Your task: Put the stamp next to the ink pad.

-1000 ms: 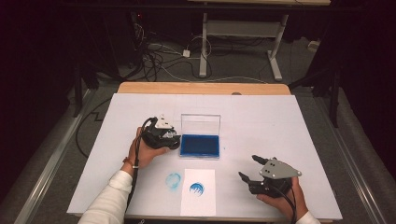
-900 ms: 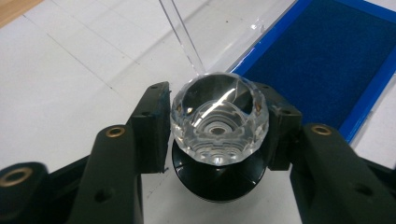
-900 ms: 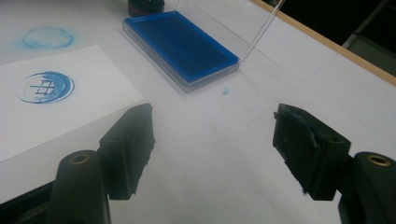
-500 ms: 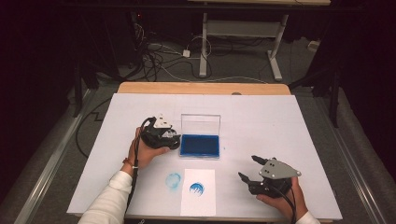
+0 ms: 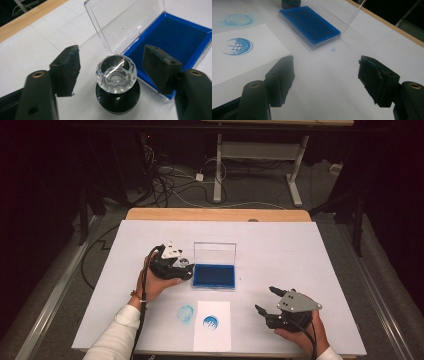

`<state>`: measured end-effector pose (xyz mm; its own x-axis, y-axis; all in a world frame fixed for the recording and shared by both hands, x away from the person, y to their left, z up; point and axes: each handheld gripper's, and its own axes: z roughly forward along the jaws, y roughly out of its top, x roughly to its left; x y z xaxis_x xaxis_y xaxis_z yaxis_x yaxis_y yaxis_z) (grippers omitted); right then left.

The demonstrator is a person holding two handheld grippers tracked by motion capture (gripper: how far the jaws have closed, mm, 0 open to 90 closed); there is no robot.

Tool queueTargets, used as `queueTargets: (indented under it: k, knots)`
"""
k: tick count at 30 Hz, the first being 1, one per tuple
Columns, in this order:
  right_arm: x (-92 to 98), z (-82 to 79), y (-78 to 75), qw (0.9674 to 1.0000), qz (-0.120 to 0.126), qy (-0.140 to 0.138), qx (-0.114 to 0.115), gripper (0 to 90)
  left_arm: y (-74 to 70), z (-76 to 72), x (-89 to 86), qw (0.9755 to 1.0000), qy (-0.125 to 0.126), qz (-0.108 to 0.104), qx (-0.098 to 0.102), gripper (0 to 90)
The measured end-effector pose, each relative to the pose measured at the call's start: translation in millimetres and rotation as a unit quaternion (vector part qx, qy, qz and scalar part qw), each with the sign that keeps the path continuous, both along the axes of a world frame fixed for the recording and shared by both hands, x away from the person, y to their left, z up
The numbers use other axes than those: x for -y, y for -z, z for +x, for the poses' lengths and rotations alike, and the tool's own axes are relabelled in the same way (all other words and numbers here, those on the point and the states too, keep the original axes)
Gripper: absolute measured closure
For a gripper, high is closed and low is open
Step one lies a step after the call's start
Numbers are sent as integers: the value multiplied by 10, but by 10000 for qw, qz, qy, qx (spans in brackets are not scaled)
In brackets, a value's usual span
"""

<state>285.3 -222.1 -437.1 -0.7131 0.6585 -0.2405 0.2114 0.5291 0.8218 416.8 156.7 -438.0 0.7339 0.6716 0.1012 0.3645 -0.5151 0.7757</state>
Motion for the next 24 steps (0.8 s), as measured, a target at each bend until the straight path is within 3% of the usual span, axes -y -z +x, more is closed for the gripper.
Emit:
queueTargets:
  k: [6,12,24]
  knots:
    - [0,0,1,10000,-14,-1,9,295,-49,-67,-38,9996,-10,-230,186,224]
    - [-3,-4,-1,10000,-12,-1,10,295,-100,-145,-32,9990,54,-324,298,180]
    - [-4,-22,0,10000,-3,-31,16,294,-152,-264,55,9983,106,-278,499,161]
